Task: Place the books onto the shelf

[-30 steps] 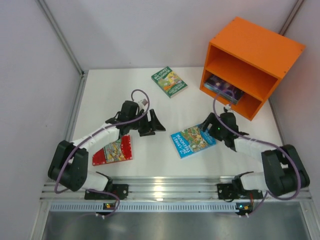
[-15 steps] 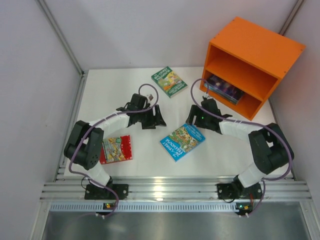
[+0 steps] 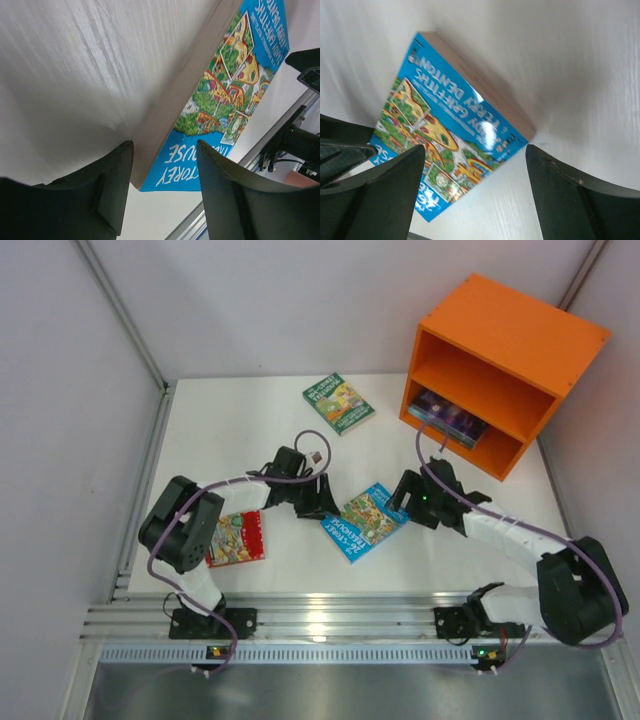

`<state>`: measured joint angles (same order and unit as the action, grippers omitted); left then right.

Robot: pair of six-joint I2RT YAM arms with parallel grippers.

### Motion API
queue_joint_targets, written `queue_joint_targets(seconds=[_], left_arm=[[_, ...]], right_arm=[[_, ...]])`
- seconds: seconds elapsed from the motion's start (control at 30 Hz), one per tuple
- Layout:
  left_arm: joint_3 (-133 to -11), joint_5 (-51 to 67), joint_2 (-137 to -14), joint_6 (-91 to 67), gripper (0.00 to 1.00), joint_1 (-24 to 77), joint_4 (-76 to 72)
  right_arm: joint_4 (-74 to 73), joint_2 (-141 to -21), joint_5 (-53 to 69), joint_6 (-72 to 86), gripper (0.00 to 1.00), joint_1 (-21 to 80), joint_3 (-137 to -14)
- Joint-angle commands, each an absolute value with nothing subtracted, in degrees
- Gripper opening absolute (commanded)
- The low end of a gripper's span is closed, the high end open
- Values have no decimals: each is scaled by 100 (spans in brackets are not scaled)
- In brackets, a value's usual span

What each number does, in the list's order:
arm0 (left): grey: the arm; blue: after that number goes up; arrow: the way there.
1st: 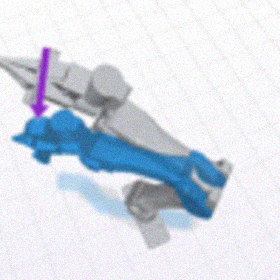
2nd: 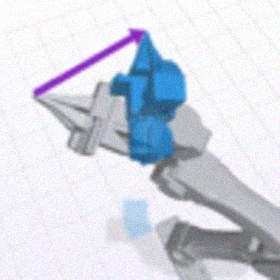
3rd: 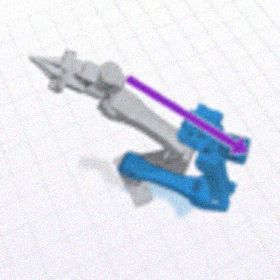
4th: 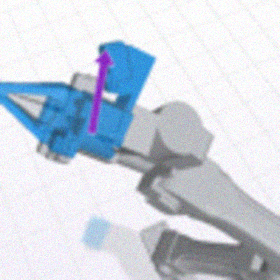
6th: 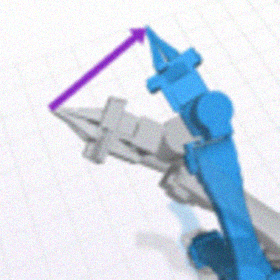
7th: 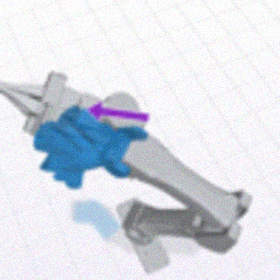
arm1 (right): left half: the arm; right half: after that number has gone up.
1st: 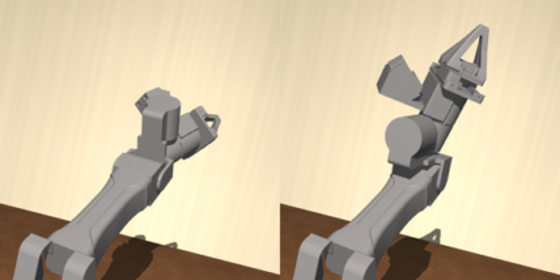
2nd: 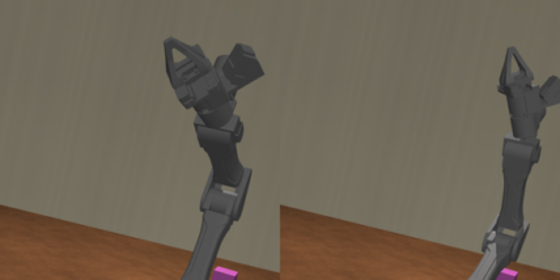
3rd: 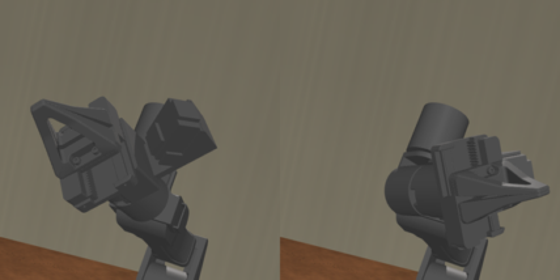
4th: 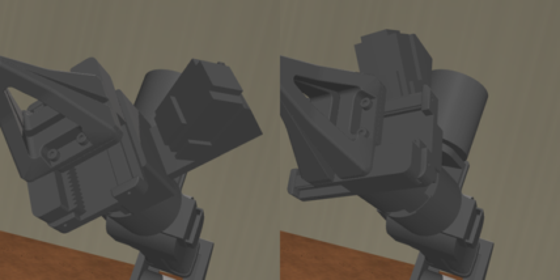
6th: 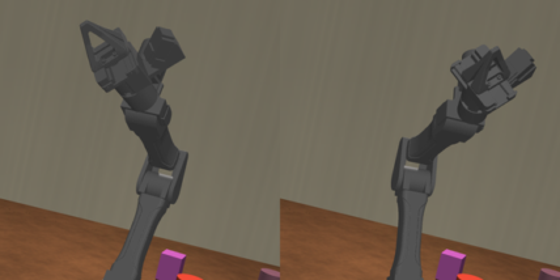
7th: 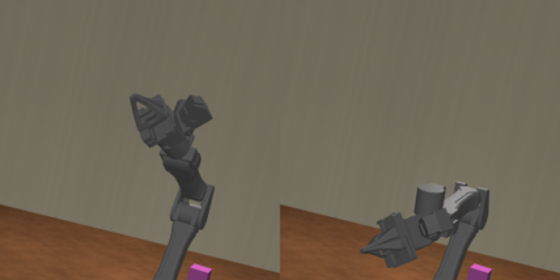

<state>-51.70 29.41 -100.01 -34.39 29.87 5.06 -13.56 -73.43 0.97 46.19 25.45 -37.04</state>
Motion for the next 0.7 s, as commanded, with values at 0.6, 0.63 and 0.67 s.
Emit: queue_joint_targets(seconds=[0.6,0.63,0.67], left_arm=[[-5281,2415,-9597,-3341,75,3428,870],[-5308,2530,-9754,-3288,74,3428,774],[-5335,2627,-9834,-3209,72,3419,730]], right_arm=[[-703,-6600,-139,5747,82,3199,-2760],[-694,-6609,-228,5783,82,3286,-2734],[-668,-6635,-246,5827,83,3331,-2690]])
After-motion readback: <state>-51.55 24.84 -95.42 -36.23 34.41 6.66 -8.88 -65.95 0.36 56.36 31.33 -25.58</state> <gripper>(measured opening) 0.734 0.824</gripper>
